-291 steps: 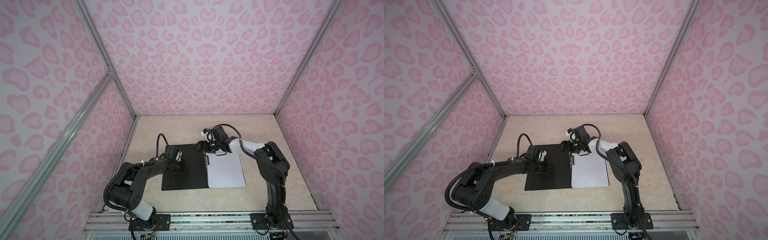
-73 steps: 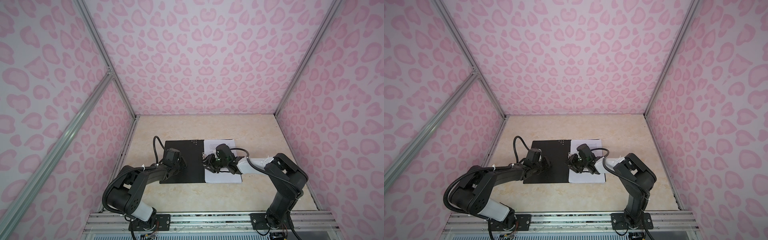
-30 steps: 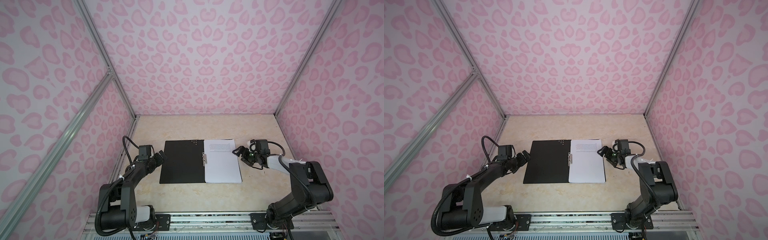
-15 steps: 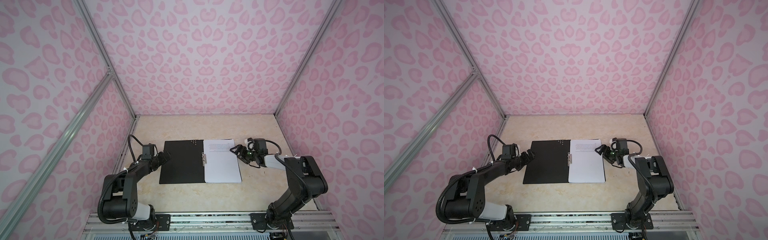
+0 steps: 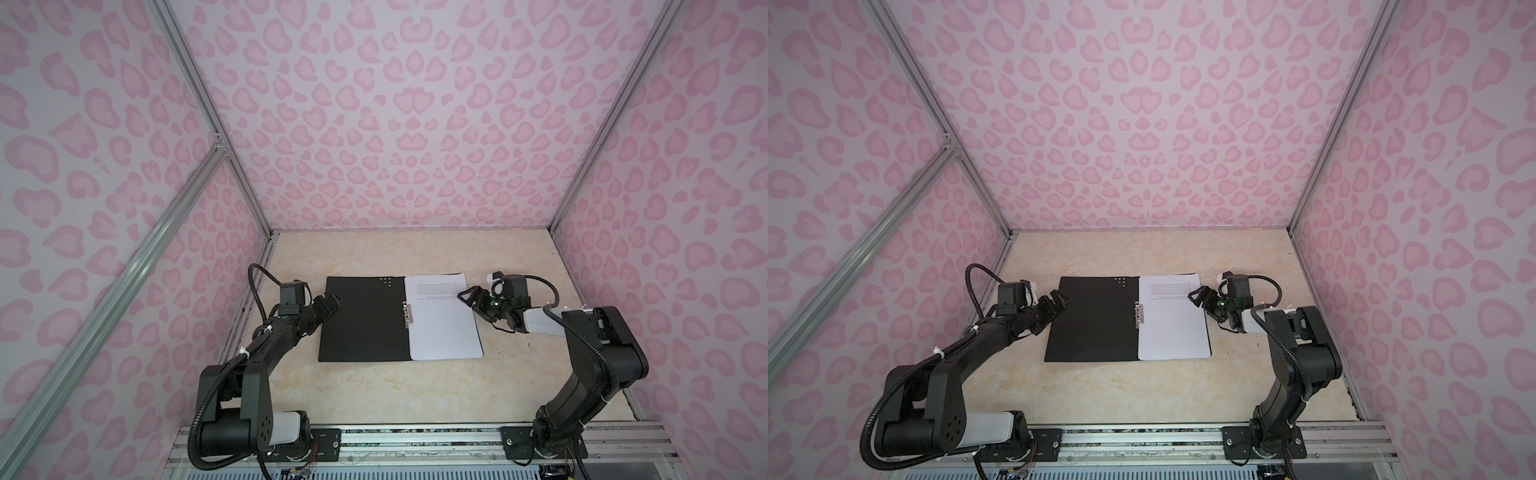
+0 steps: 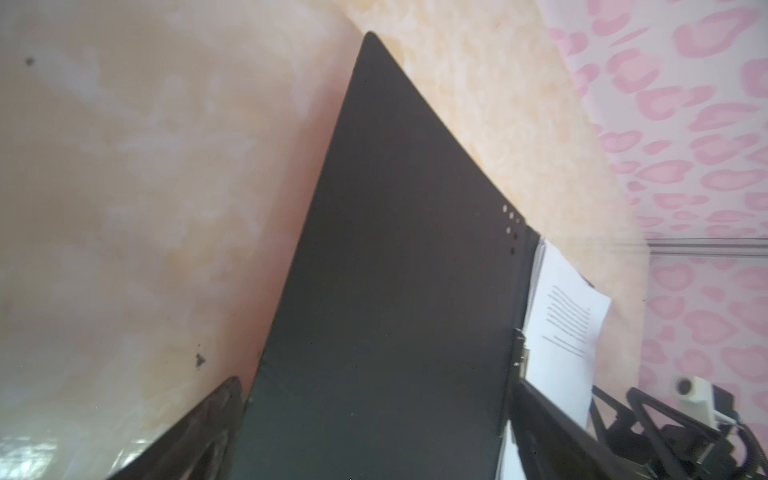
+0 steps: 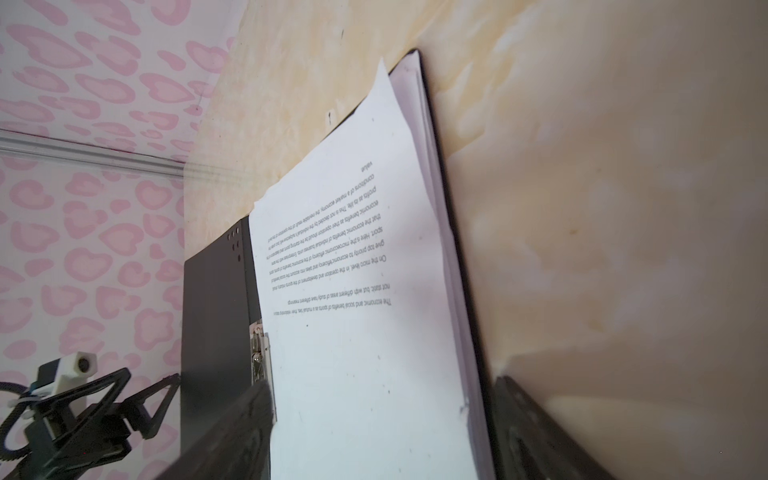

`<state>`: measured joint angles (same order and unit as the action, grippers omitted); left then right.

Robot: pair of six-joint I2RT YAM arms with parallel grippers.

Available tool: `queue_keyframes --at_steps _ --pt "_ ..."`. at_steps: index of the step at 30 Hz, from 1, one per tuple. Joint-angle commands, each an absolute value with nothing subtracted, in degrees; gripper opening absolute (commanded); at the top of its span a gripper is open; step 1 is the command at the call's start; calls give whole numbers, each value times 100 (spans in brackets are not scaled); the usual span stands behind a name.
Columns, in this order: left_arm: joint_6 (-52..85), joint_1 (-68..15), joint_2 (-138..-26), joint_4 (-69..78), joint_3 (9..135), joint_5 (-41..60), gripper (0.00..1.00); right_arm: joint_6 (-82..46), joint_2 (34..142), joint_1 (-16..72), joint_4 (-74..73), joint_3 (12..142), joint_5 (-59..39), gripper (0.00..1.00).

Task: Put the files into the folder
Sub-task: 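Lift the black cover with the left gripper and fold it over the papers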

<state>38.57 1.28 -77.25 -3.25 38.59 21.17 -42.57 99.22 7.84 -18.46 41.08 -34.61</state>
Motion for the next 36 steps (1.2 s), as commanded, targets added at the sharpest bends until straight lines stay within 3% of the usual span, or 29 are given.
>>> queue_keyframes --at_steps 1,9,17,25,36 --pt "4138 85 -7406 -357 4060 3384 100 -4462 10029 898 -1234 4045 -3797 84" --pt "4384 -464 -6738 -621 4684 3833 100 -4516 10051 1086 -1338 4081 -3789 85" --pt "4687 -2206 -6673 -695 5308 3259 100 -4830 9989 1118 -1587 4071 -3565 86" --pt "4797 -3566 -7489 -441 5961 2718 99 -5054 9065 446 -1037 4032 -2863 90" --pt "5163 -4322 -8909 223 6786 2877 99 -4480 7983 -80 -49 4213 -2918 97"
